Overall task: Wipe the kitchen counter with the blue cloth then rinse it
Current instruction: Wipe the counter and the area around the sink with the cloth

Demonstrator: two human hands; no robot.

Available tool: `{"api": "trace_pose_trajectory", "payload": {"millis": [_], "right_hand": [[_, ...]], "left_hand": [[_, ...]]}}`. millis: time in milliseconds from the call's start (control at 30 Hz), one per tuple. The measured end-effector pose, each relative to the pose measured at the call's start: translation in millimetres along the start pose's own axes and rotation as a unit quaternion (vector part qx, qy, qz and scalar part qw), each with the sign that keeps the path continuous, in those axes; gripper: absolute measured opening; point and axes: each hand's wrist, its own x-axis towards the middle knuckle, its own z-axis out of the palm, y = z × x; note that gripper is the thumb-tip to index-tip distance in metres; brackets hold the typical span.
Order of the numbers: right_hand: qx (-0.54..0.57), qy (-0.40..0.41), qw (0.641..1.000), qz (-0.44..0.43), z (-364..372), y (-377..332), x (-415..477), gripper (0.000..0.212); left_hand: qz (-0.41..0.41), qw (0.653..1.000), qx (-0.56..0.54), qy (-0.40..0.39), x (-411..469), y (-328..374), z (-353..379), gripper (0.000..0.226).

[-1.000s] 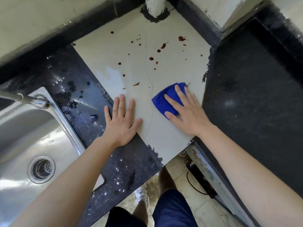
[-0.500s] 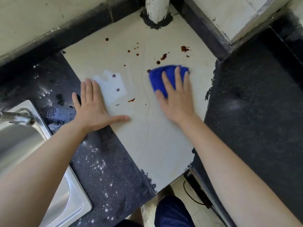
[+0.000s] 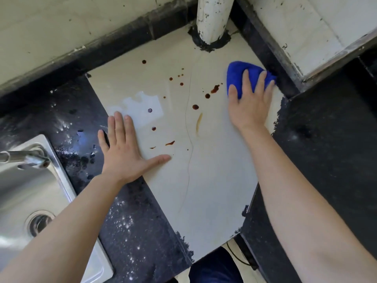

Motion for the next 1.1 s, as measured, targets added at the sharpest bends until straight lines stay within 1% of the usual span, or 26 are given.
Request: {"api": "trace_pose_trajectory", "payload": {"millis": [33, 67, 133, 200, 267, 333, 367, 467, 567, 600, 633, 700, 767, 867, 933, 967, 1000, 1033, 1100], "right_hand": [[-0.004, -0.003, 1.0, -0.017, 2.7, -14.9, -0.1, 0.067], [-0.002, -0.017, 0.998, -0.054, 5.6, -26.7, -6.6, 0.066], [0.013, -0.036, 0.986, -0.163, 10.8, -35.4, -32.2, 0.063], [0.03, -0.031, 0.965, -0.259, 12.4, -22.1, -64.1, 0.063], [0.031, -0.038, 0.952, -0.301, 13.7, 3.7, -86.5, 0.062], [0.037, -0.025, 0.954, -0.296, 11.1, 31.1, -89.2, 0.059], [0.044, -0.006, 0.96, -0.275, 9.5, 42.3, -82.9, 0.058], [0.044, 0.027, 0.987, -0.154, 1.7, 50.3, -41.7, 0.059], [0.029, 0.051, 0.998, -0.016, -4.2, 14.4, 13.4, 0.059], [0.022, 0.048, 0.999, 0.006, -5.7, -3.5, 27.0, 0.059], [0.018, 0.041, 0.999, 0.008, -7.4, -21.8, 36.0, 0.059], [0.014, 0.018, 0.999, -0.035, -6.4, -52.4, 36.6, 0.056], [0.019, -0.011, 0.992, -0.124, -2.4, -66.5, 15.7, 0.055], [0.034, -0.053, 0.958, -0.28, 4.3, -47.7, -34.8, 0.056], [0.013, -0.097, 0.93, -0.354, 2.4, -16.0, -56.1, 0.057], [0.001, -0.109, 0.922, -0.371, -1.5, -0.1, -57.3, 0.057], [-0.006, -0.108, 0.923, -0.368, -6.4, 12.3, -51.4, 0.057], [-0.012, -0.103, 0.932, -0.348, -11.4, 20.2, -40.0, 0.058], [-0.019, -0.082, 0.957, -0.276, -19.1, 21.5, -5.8, 0.06]], "left_hand": [[-0.001, 1.0, 0.0, -0.003, -0.6, -0.1, -0.4, 0.148], [-0.002, 1.0, 0.0, -0.007, -1.5, -0.3, -0.8, 0.148], [-0.005, 1.0, 0.001, -0.008, -1.9, -1.0, -1.3, 0.149], [-0.005, 1.0, 0.0, -0.008, -1.3, -0.6, -2.5, 0.149], [-0.003, 1.0, -0.002, -0.005, -1.0, -0.2, -2.5, 0.149], [-0.001, 1.0, -0.006, -0.005, -1.3, -0.1, -2.0, 0.149], [0.0, 1.0, -0.007, -0.004, -1.3, -0.2, -1.5, 0.149], [0.003, 1.0, -0.005, 0.001, -1.1, -0.5, -0.6, 0.149], [0.002, 1.0, -0.005, 0.003, -0.1, -1.4, -0.1, 0.149], [0.002, 1.0, -0.006, 0.004, 0.0, -1.4, -0.2, 0.149], [0.002, 1.0, -0.005, 0.004, 0.0, -1.6, -0.1, 0.149], [0.003, 1.0, -0.005, 0.004, -0.4, -1.9, 0.6, 0.149], [0.005, 1.0, -0.006, 0.006, -1.0, -2.3, 0.7, 0.149], [0.006, 1.0, -0.006, 0.011, -1.1, -2.8, 0.6, 0.148], [0.006, 1.0, -0.007, 0.011, -1.1, -2.5, 0.9, 0.148], [0.007, 1.0, -0.006, 0.011, -1.0, -2.3, 0.9, 0.148], [0.008, 1.0, -0.004, 0.01, -0.8, -2.2, 0.7, 0.148], [0.008, 1.0, -0.001, 0.01, -0.5, -2.6, 0.5, 0.148], [0.008, 1.0, 0.002, 0.011, 0.1, -2.7, -0.1, 0.148]]}}
